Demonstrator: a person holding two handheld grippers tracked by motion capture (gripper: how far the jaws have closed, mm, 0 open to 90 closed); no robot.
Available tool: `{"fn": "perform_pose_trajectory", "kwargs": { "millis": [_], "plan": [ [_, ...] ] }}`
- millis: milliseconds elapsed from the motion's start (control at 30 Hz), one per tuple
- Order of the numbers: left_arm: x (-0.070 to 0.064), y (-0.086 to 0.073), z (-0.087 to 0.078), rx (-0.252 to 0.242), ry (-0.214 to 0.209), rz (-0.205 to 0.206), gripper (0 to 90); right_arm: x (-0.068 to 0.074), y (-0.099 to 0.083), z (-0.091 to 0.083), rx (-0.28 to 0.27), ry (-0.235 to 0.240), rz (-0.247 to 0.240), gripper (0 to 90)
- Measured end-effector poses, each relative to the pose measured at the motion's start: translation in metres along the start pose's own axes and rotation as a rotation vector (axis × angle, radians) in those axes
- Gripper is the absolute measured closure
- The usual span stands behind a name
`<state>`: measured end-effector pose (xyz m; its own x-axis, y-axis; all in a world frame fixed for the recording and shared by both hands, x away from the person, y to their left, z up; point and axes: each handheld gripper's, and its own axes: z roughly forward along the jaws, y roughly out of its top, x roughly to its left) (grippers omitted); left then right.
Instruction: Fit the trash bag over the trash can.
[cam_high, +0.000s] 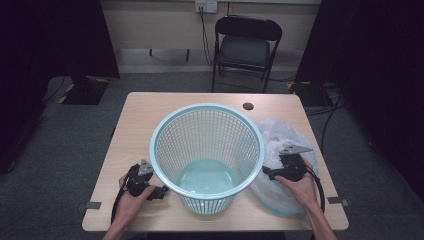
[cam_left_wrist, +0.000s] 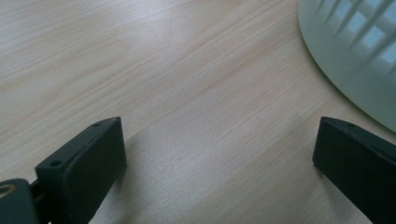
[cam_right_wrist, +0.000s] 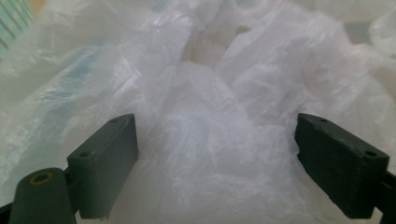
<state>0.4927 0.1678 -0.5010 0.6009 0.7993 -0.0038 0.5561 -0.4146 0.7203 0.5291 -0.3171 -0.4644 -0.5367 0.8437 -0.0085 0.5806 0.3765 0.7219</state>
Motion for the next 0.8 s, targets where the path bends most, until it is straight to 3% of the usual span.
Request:
{"fn": "perform_pose_trajectory", "kwargs": {
  "millis": [133, 267, 467, 533, 667, 800],
  "plan": [
    [0.000, 0.000, 0.000, 0.000, 0.000, 0.001, 2.0, 0.008, -0.008, 0.009, 0.050, -0.026, -0.046, 15.6],
    [0.000, 0.000, 0.000, 0.001, 0.001, 0.003, 2.0, 0.007, -0.011, 0.014, 0.063, -0.061, -0.072, 22.8],
    [0.000, 0.000, 0.000, 0.005, 0.002, 0.005, 2.0, -0.003, -0.014, 0.015, 0.060, -0.045, -0.021, 33.8],
    [0.000, 0.000, -0.001, 0.005, 0.002, 0.003, 2.0, -0.006, -0.015, 0.012, 0.061, -0.024, 0.011, 48.2],
    [0.000, 0.000, -0.001, 0.005, 0.002, 0.002, 2.0, -0.003, -0.016, 0.009, 0.062, -0.012, -0.001, 68.2],
    [0.000, 0.000, -0.001, 0.006, 0.003, 0.003, 2.0, -0.002, -0.016, 0.007, 0.048, -0.003, -0.013, 76.0]
  ]
}}
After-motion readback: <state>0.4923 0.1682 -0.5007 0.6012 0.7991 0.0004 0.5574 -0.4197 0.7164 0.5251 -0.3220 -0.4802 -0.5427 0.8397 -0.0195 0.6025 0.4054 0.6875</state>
